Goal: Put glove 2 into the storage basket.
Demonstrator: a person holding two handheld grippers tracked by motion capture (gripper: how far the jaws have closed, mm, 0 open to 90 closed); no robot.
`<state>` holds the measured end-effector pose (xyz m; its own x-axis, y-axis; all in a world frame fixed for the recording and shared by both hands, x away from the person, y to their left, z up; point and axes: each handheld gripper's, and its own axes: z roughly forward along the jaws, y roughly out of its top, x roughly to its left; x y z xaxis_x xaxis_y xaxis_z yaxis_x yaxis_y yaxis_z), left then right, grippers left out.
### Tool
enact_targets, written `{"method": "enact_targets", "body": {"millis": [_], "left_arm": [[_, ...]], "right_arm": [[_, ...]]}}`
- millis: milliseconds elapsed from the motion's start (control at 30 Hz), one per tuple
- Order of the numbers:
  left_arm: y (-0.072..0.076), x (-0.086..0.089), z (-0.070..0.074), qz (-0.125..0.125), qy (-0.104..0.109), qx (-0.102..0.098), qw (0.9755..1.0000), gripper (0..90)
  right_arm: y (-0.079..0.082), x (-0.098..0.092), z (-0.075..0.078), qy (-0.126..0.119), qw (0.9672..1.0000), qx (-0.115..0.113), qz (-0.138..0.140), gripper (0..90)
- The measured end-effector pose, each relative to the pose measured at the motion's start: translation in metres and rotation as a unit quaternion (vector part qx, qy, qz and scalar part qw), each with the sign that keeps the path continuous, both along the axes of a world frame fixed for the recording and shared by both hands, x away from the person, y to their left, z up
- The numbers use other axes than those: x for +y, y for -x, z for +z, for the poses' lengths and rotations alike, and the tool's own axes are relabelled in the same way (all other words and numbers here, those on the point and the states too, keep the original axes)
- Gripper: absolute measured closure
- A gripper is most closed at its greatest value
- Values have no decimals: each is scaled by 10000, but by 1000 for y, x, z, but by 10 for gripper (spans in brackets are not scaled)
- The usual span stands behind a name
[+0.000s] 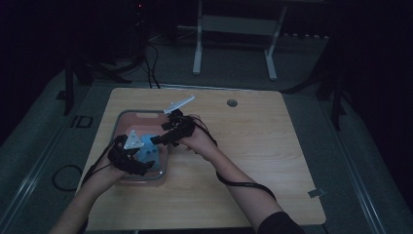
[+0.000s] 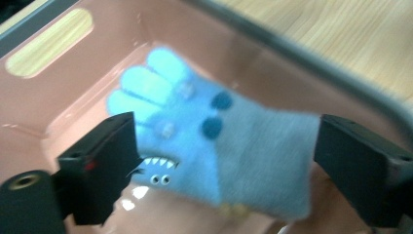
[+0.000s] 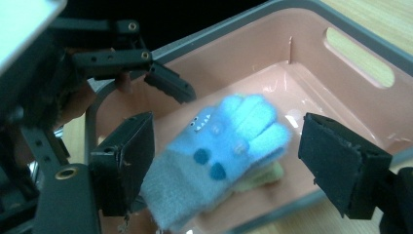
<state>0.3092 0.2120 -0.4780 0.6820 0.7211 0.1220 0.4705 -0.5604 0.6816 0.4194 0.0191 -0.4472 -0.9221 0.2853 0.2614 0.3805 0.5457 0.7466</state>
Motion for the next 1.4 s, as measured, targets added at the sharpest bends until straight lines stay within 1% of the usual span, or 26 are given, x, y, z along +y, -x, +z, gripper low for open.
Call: {"method": "enact_targets", "body": {"millis": [33, 67, 133, 200, 300, 367, 433, 467, 500, 533, 600, 633, 700, 767, 933, 967, 1000, 1067, 1300, 1400], "left_arm": [[1, -1, 2, 5, -2, -49, 10000, 70], [3, -2, 4, -18, 45, -87, 10000, 70], [5, -6, 8, -40, 157, -184, 9997, 70], [6, -9, 11, -66, 244, -209, 9995, 70], [6, -16, 15, -118, 402, -156, 9990, 70], [8, -22, 17, -174, 407, -210, 9988, 70], [8, -28, 19, -232, 490, -181, 9984, 70], [9, -32, 20, -254, 496, -192, 9983, 70], [10, -35, 21, -262, 481, -246, 9982, 70], [10, -39, 22, -278, 494, -254, 9981, 70], [11, -45, 24, -324, 659, -206, 9971, 70], [11, -49, 24, -352, 704, -175, 9967, 70], [12, -57, 24, -488, 689, -159, 9963, 70], [13, -66, 23, -587, 614, -166, 9962, 70], [17, -91, 24, -851, 567, -167, 9946, 70], [17, -91, 24, -851, 567, -167, 9946, 70], [17, -100, 24, -939, 600, -158, 9937, 70], [17, -108, 22, -1024, 660, -125, 9925, 70], [15, -129, 12, -1230, 661, -71, 9902, 70], [14, -136, 6, -1293, 709, -48, 9891, 70]], "right_arm": [[1, -3, 1, -26, 10000, -53, -8, 201], [2, -7, 2, 10, 10000, -63, 39, 188], [4, -14, 4, -12, 9999, -134, 53, 183], [6, -22, 5, 11, 9997, -239, 29, 177], [7, -33, 3, -59, 9996, -261, 38, 173], [8, -41, 2, -75, 9996, -277, 43, 170], [8, -49, 0, -63, 9995, -314, 29, 166], [9, -54, -1, -56, 9995, -321, 8, 165], [9, -58, -2, -77, 9995, -297, 21, 165], [9, -62, -3, -84, 9996, -258, 46, 165], [9, -69, -6, -34, 9994, -337, 34, 165], [9, -73, -7, -1, 9993, -372, 31, 165], [10, -80, -10, 19, 9993, -369, 12, 165], [10, -86, -13, 33, 9993, -379, -22, 163], [10, -100, -19, 49, 9994, -348, -53, 148], [10, -100, -19, 49, 9994, -348, -53, 148], [10, -102, -20, 76, 9993, -370, -72, 148], [9, -109, -22, 59, 9992, -372, -125, 148], [13, -123, -29, 130, 9991, -382, -164, 148], [15, -131, -34, 170, 9990, -357, -189, 148]]}}
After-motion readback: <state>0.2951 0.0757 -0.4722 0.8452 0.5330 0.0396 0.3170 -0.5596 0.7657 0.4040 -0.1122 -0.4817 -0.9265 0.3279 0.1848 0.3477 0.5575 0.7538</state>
